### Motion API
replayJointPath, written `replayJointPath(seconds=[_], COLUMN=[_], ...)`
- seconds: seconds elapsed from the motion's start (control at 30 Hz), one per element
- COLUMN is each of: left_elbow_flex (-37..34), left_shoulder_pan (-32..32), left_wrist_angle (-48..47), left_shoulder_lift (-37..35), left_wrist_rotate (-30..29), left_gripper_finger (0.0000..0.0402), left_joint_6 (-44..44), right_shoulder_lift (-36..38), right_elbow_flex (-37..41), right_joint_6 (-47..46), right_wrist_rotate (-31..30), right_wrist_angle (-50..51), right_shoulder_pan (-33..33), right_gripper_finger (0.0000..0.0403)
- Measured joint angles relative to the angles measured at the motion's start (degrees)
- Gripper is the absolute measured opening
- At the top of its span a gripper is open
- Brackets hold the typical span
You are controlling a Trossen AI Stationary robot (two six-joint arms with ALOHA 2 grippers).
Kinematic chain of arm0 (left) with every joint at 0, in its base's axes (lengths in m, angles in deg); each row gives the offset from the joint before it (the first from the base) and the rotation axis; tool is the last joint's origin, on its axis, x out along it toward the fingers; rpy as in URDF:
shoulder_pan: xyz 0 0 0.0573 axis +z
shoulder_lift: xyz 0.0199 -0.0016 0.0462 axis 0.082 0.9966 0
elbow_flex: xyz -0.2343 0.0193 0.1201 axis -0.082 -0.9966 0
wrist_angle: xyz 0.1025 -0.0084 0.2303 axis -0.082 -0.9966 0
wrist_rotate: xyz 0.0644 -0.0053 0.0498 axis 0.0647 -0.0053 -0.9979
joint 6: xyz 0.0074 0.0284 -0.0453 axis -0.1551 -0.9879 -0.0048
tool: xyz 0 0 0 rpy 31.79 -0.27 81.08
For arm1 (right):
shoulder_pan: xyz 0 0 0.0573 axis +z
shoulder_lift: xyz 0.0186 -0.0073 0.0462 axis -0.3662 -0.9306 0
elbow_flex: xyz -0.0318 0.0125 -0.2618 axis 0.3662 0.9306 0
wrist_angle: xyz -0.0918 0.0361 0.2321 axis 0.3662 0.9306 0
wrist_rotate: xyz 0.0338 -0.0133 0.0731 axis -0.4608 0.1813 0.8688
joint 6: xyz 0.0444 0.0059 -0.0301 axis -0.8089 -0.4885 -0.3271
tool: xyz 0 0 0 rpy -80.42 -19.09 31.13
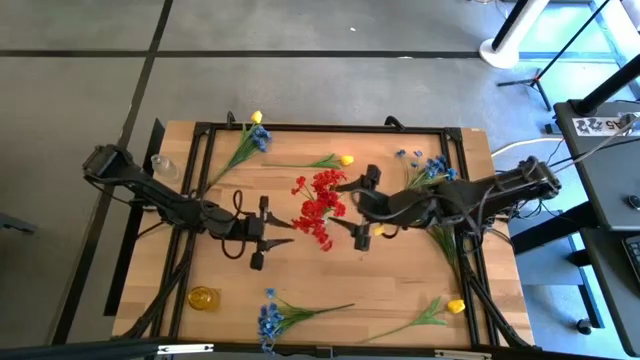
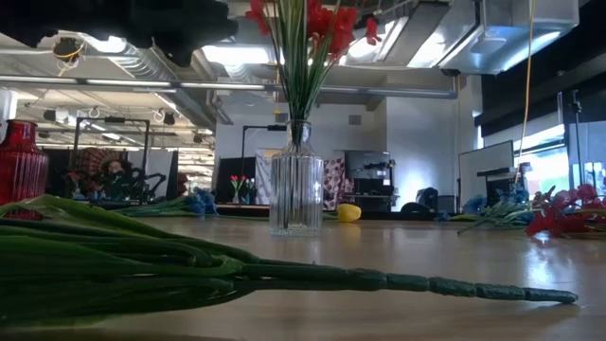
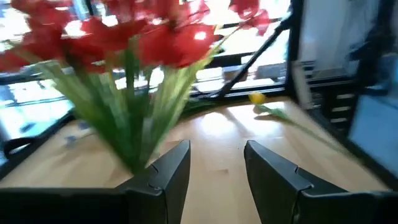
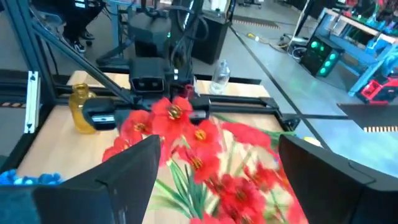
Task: Sort flowers into vase by color
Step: Put the red flower into the transparent vase
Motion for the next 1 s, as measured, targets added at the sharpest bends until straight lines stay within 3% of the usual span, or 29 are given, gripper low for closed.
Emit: replayJointPath(seconds=[0.1,0.27,0.47,0.57,0.7,0.83,1.0], left_elbow_flex=[0.0,0.0,0.0,0.0,0.0,0.0,0.0], left_shoulder_pan=[-2.5,-7.4,-10.3,-10.9,-11.0,-11.0,-11.0], left_wrist_angle=[-2.3,-9.6,-13.9,-13.7,-13.3,-12.7,-12.9], left_shoulder_lift=[-3.7,-13.3,-19.4,-19.3,-17.8,-16.7,-16.6], left_wrist_rotate=[-5.2,-9.2,-6.4,-2.8,-0.4,0.8,2.6], left_gripper_finger=[0.0149,0.0149,0.0149,0.0149,0.0149,0.0149,0.0149], left_joint_6=[-2.8,-5.3,-3.3,-2.7,-0.7,1.9,3.0], right_shoulder_lift=[3.4,9.2,12.3,11.3,9.0,6.9,5.8], right_elbow_flex=[0.0,0.0,0.6,5.6,18.4,34.4,47.6], right_joint_6=[-3.0,-11.8,-40.0,-53.6,-63.9,-69.8,-75.1], right_wrist_rotate=[-0.2,-6.3,-6.0,0.2,13.2,26.2,33.5], right_wrist_angle=[5.1,20.2,51.7,61.3,60.3,52.6,41.7], right_shoulder_pan=[0.3,0.4,-2.9,-4.3,-6.1,-8.8,-10.4], right_gripper_finger=[0.0325,0.0325,0.0325,0.0325,0.0325,0.0325,0.031])
